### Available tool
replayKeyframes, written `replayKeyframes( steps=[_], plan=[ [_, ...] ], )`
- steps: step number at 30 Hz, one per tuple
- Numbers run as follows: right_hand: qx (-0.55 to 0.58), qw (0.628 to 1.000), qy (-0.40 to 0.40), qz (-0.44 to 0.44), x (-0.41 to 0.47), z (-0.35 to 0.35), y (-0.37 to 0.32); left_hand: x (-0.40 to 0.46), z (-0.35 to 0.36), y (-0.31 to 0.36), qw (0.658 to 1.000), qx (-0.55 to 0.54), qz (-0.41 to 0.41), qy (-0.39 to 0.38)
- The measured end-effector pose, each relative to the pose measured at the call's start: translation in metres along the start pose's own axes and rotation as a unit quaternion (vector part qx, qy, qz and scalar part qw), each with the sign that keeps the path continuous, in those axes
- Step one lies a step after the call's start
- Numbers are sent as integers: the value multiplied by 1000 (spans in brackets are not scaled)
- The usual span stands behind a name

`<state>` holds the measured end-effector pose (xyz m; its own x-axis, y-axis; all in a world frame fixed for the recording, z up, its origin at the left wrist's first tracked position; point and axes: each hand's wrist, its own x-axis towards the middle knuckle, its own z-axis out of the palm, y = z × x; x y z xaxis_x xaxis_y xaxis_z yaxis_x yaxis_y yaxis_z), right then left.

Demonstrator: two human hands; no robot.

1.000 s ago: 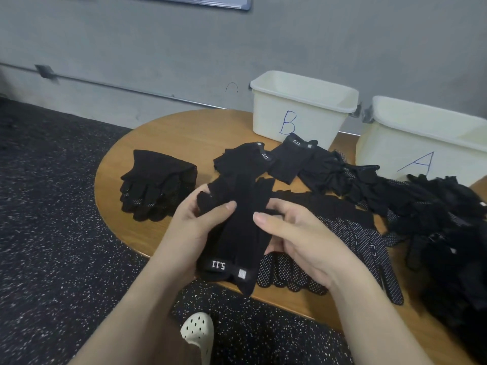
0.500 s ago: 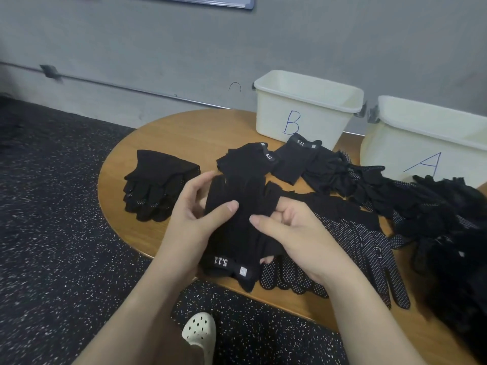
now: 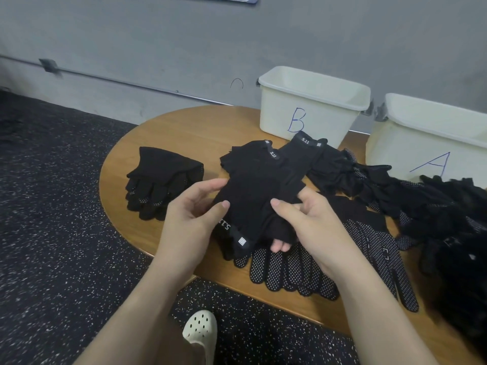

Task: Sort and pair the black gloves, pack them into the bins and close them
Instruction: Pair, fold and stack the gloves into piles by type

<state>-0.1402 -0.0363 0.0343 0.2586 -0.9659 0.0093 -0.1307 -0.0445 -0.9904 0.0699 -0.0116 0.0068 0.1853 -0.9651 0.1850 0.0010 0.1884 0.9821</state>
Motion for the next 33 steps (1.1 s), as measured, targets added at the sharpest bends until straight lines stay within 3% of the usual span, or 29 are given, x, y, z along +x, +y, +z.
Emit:
replayKeyframes(
  steps=[8,15,26,30,33],
  plan=[
    [-202,979,30,-27,6,-9,7,18,9,-2,982,179,55,-13],
    [-272,961,35,-18,2,-11,9,21,12,-12,957,264,121,-14],
    [-311,950,20,28,-14,-14,9,8,11,-13,937,344,59,-22],
    [-337,937,84,30,-18,-17,14,-1,3,-12,924,381,30,8],
    [-395,902,174,1,-20,-17,15,-2,3,-12,922,385,19,26]
  ],
)
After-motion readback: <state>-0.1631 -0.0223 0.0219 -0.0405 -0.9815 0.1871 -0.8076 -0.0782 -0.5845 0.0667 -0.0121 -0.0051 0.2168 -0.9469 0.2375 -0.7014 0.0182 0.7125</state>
